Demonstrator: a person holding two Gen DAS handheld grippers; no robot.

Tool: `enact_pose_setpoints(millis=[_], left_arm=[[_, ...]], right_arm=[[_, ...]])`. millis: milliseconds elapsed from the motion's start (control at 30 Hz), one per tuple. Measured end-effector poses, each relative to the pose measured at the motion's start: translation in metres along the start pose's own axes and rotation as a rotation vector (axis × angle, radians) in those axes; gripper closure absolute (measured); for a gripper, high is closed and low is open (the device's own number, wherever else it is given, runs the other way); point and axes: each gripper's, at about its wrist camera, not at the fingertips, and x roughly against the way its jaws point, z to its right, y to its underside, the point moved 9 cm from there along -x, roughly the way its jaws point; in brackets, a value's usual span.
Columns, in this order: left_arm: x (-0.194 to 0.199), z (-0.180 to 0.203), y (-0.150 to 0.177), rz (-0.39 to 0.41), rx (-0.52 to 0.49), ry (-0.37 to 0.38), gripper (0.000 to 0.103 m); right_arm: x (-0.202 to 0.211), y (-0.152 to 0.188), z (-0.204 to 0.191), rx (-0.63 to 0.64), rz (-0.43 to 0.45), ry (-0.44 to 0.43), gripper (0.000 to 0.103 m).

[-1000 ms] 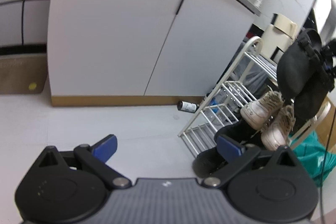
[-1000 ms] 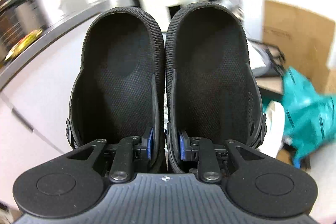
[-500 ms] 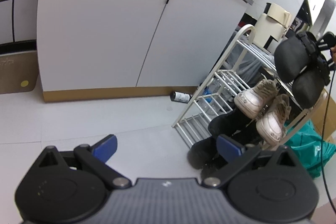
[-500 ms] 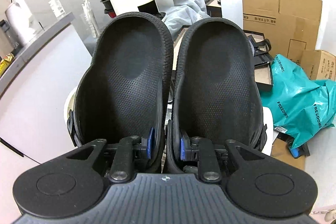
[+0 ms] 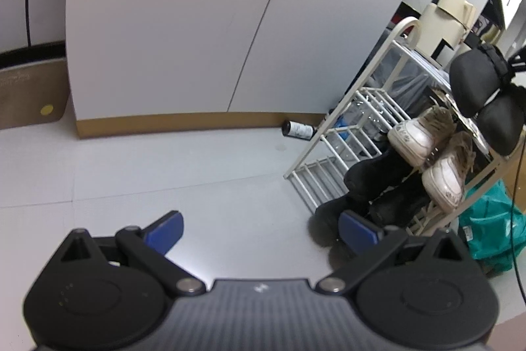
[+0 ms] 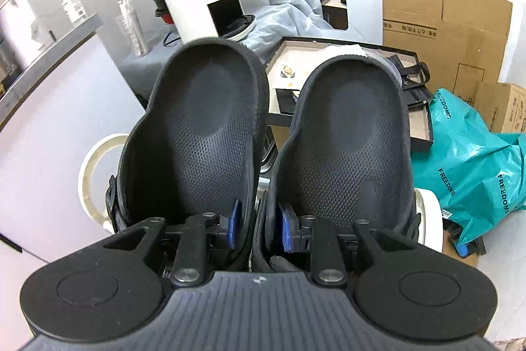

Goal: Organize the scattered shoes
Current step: 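Carry the black clogs with the right tool up to the rack top, then lower the black clogs onto the top shelf and open the right tool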

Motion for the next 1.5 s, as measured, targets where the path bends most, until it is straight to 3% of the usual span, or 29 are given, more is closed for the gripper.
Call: enact_pose_setpoints(millis=[267, 333, 433, 600, 667, 800, 933, 1500], left_arm=[[-0.001, 0.002, 0.005, -0.027, -0.033, -0.021, 0.001], [-0.005, 0.003, 0.009, -0.044, -0.036, -0.016, 0.001], [-0.009, 0.004, 0.012, -0.059, -0.05, -0.026, 0.001], [-0.011, 0.008, 0.014, -0.063, -0.057, -0.021, 0.001], [-0.012, 0.01, 0.014, -0.064, -0.059, -0.02, 0.001], [-0.011, 0.013, 0.014, -0.06, -0.062, -0.013, 0.001], [-0.007, 0.017, 0.012, -0.048, -0.057, 0.007, 0.001], [0.019, 0.031, 0.001, 0.019, -0.056, 0.055, 0.001]], right_arm=[[-0.02, -0.009, 0.015, 0.012, 0.013, 0.039, 0.078], [-0.025, -0.012, 0.022, 0.01, 0.035, 0.045, 0.087], [-0.029, -0.017, 0.03, 0.002, 0.067, 0.034, 0.086], [-0.027, -0.022, 0.036, 0.003, 0.097, 0.017, 0.077], [-0.022, -0.025, 0.037, -0.006, 0.108, 0.006, 0.065], [-0.001, -0.036, 0.032, 0.008, 0.135, -0.02, 0.058], [0.024, -0.043, 0.024, 0.033, 0.147, -0.045, 0.042], [0.136, -0.031, 0.023, 0.075, 0.19, -0.047, 0.016]])
